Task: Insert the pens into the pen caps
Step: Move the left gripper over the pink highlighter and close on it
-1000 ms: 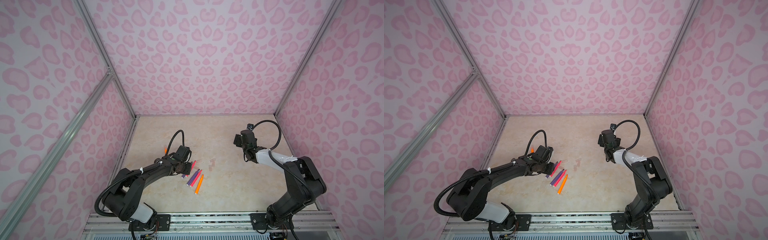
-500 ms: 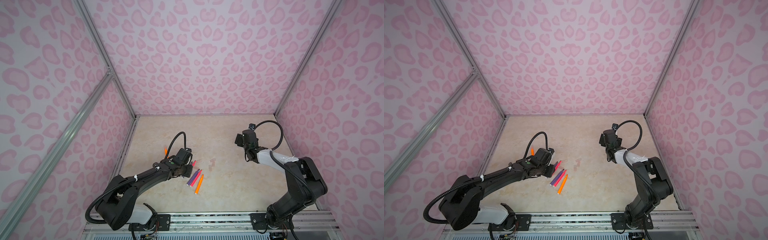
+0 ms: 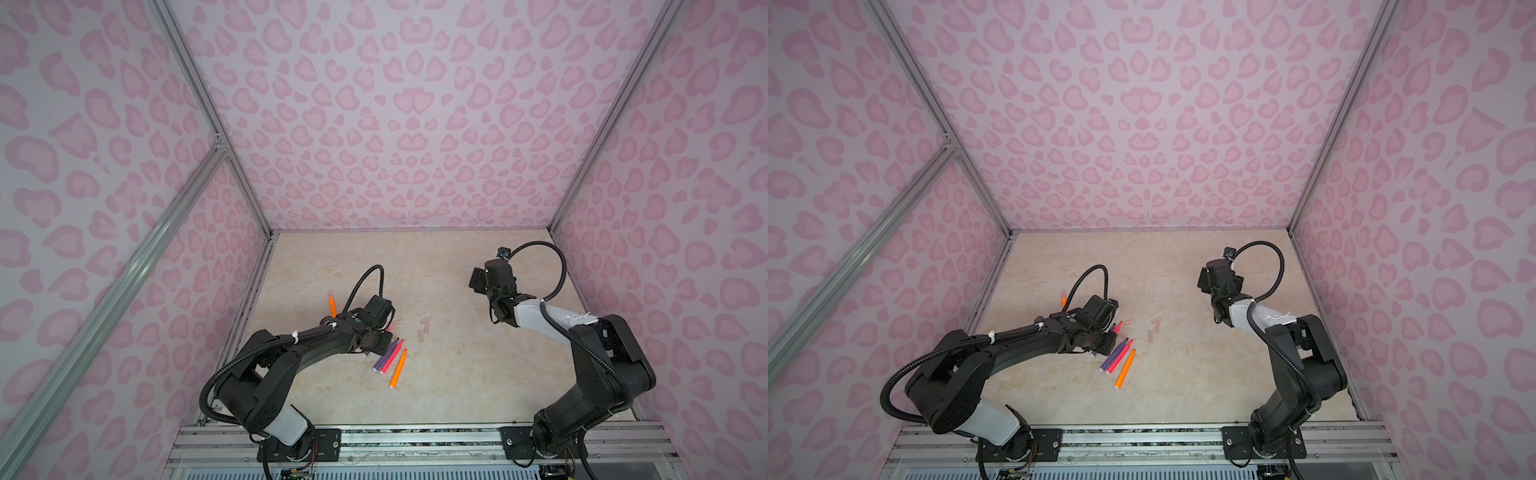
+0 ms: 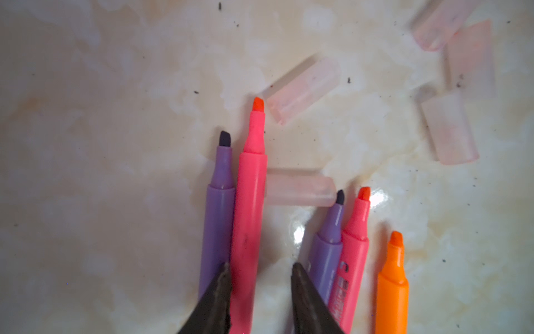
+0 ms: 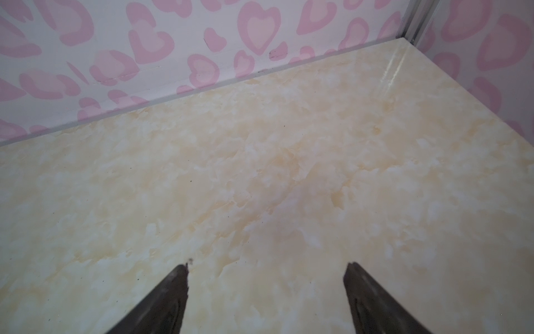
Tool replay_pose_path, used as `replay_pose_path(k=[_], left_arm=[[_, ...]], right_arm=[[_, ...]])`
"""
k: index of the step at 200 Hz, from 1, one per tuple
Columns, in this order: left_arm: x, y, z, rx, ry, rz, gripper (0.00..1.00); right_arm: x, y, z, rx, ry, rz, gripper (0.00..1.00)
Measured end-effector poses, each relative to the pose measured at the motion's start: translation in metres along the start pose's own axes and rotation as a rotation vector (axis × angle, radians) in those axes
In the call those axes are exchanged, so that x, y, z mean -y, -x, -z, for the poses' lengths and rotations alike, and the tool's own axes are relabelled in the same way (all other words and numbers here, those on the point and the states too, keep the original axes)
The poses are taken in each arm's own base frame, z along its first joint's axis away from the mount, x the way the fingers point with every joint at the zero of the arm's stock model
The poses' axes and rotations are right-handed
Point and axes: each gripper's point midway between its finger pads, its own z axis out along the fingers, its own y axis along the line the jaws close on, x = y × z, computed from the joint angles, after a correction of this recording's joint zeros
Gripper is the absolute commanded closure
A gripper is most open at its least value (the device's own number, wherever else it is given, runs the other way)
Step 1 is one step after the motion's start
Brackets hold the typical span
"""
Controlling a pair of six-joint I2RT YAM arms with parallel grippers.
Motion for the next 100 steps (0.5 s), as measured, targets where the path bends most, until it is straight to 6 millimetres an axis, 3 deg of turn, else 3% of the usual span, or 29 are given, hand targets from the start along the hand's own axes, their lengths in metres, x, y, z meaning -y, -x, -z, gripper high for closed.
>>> replay_pose_path(k=[100], left_arm=[[-0.004,0.0,-0.011,-0.047,0.039,-0.004,0.76]], right_arm=[[0.0,0.0,0.0,-0.001,-0.001,0.0,0.15]])
